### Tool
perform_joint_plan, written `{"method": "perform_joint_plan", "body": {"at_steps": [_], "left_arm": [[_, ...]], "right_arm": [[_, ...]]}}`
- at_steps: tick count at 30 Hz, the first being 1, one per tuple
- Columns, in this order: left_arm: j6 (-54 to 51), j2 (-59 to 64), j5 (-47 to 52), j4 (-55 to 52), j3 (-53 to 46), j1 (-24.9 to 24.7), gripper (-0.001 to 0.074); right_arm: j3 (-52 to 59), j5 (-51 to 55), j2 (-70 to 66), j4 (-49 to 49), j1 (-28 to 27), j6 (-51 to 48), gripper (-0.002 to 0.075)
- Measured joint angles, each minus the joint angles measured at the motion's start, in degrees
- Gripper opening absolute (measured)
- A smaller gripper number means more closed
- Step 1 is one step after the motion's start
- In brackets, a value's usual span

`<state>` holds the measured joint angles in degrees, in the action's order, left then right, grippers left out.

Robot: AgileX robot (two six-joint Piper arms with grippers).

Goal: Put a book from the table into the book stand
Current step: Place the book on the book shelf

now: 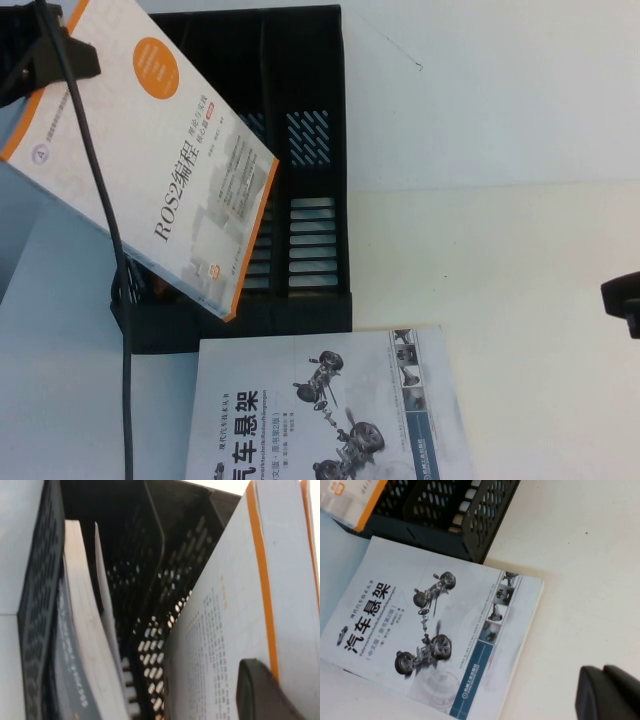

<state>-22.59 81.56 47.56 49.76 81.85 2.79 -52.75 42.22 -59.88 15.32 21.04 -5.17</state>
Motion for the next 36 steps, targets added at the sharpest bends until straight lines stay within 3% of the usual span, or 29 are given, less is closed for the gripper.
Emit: {"method": "perform_joint_plan", "body": {"at_steps": [17, 28, 36], "left_arm": [[2.3, 1.7, 2.0, -5.0, 10.7, -0.2, 0.0106], [6.9, 1.7, 5.7, -13.0, 12.8, -0.2, 0.0106], [8.8, 1.7, 7.4, -12.8, 12.8, -0.2, 0.0106]], "right_arm": [[0.0, 0.2, 0.0, -1.1, 0.0, 0.0, 0.0006], [0.0, 0.3, 0.0, -1.1, 0.0, 0.0, 0.0006], [0.0, 0.3, 0.0, -1.1, 0.0, 0.0, 0.0006]]}}
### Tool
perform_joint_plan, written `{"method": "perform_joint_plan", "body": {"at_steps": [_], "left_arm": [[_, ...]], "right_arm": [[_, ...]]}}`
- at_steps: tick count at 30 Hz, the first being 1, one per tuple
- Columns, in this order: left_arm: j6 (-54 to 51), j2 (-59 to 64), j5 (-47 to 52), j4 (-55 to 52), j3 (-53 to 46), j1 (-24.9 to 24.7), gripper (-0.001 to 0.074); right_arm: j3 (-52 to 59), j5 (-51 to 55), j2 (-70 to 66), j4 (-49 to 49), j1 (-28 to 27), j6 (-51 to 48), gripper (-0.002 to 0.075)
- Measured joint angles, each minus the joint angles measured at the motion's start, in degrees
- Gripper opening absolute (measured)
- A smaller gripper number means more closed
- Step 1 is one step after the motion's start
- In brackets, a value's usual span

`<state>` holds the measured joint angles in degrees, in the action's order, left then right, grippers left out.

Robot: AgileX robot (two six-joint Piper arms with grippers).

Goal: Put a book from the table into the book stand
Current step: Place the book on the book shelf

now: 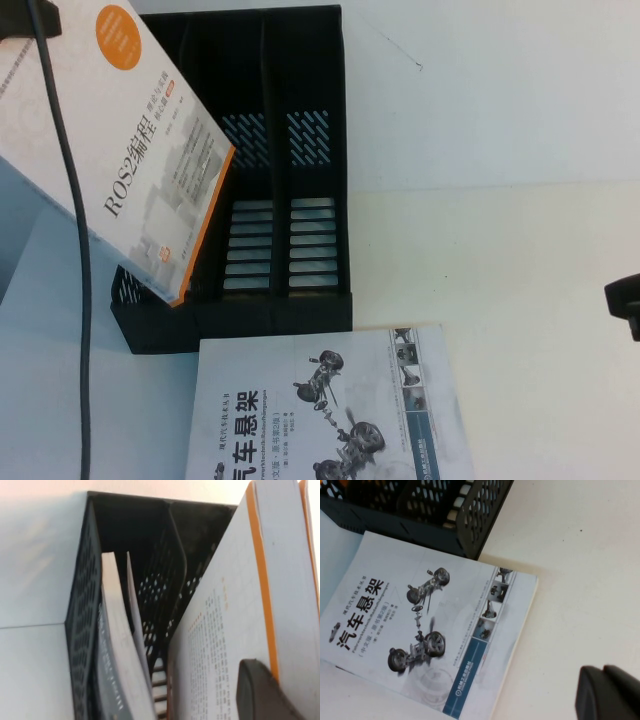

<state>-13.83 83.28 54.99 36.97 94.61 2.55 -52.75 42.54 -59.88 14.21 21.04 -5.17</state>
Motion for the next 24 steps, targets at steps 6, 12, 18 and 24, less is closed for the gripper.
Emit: {"method": "perform_joint_plan", "body": {"at_steps": [6, 12, 18, 24], "left_arm": [[0.2, 0.0, -3.9, 2.1, 0.0, -0.8, 0.0106], [0.2, 2.0, -8.0, 3.4, 0.3, -2.3, 0.0106], [0.2, 7.0, -8.3, 3.4, 0.5, -3.1, 0.0106], [0.7, 10.0, -9.3, 3.4, 0.5, -3.2, 0.0106]], "right_arm": [[0.0, 0.1, 0.0, 0.0, 0.0, 0.0, 0.0006], [0.0, 0.2, 0.0, -0.1, 0.0, 0.0, 0.0006], [0.0, 0.3, 0.0, -0.1, 0.0, 0.1, 0.0006], [0.0, 0.4, 0.0, -0.1, 0.0, 0.4, 0.0006]]}}
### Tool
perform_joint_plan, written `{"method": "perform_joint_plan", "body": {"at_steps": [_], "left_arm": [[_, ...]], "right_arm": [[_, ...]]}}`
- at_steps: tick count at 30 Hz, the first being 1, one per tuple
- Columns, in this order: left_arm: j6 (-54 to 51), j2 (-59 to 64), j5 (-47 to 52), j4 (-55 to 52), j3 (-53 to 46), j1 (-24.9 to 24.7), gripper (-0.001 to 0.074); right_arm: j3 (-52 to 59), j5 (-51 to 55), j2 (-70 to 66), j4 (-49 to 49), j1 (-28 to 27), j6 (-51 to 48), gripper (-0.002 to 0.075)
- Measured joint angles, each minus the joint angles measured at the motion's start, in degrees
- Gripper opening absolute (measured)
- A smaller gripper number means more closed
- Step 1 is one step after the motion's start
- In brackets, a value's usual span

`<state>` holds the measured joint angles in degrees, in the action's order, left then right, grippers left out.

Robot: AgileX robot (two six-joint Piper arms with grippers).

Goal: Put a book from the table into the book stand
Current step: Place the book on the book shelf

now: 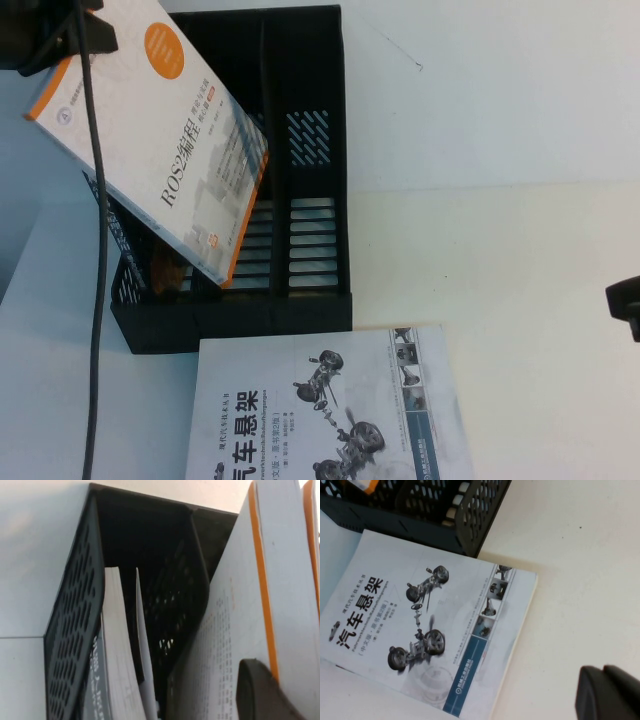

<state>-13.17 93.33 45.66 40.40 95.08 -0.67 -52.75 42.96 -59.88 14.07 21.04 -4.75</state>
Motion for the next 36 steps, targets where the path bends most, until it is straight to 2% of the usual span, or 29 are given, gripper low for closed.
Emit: {"method": "perform_joint_plan", "body": {"at_steps": [19, 22, 29, 36], "left_arm": [[0.6, 2.6, -2.7, -0.2, 0.0, -1.0, 0.0105], [2.3, 2.1, -4.2, -4.4, 0.0, -2.8, 0.0105], [14.0, 1.5, -7.1, -20.6, 0.1, -9.0, 0.0105], [18.0, 1.5, -7.6, -24.3, 0.1, -11.2, 0.0105]], "right_arm": [[0.0, 0.0, 0.0, 0.0, 0.0, 0.1, 0.0006], [0.0, -0.1, -0.4, 0.0, 0.0, 0.1, 0.0006], [0.0, -0.2, -3.6, 0.0, 0.0, 0.8, 0.0006], [0.0, -0.5, -5.3, 0.0, 0.0, 0.9, 0.0006]]}}
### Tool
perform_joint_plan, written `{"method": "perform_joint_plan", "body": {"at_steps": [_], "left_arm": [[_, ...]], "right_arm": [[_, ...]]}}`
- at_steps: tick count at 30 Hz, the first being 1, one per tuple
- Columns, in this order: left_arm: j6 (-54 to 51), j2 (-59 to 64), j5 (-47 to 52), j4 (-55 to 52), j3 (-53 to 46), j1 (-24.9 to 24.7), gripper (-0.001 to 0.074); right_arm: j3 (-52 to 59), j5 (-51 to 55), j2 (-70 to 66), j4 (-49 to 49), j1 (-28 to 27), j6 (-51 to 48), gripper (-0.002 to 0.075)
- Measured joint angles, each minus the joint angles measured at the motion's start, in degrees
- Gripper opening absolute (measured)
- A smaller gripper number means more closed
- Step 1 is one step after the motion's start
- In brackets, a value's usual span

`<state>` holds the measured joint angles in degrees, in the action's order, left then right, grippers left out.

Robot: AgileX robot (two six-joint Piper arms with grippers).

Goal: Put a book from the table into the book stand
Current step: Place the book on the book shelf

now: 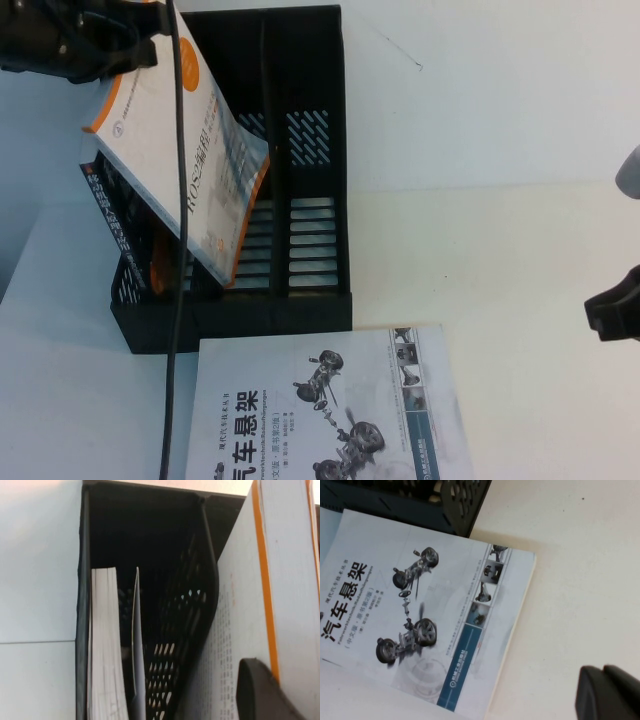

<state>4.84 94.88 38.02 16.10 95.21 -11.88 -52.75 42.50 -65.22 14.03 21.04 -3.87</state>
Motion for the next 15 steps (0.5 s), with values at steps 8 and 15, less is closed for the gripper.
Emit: {"method": "perform_joint_plan", "body": {"at_steps": [8, 15], "left_arm": [[2.1, 0.0, 0.0, -2.0, 0.0, 0.0, 0.0105], [7.3, 0.0, 0.0, -6.5, 0.0, -0.4, 0.0105]], "right_arm": [[0.0, -0.9, -0.3, 0.0, 0.0, 0.0, 0.0006], [0.0, -1.5, -0.3, 0.0, 0.0, 0.0, 0.0006]]}}
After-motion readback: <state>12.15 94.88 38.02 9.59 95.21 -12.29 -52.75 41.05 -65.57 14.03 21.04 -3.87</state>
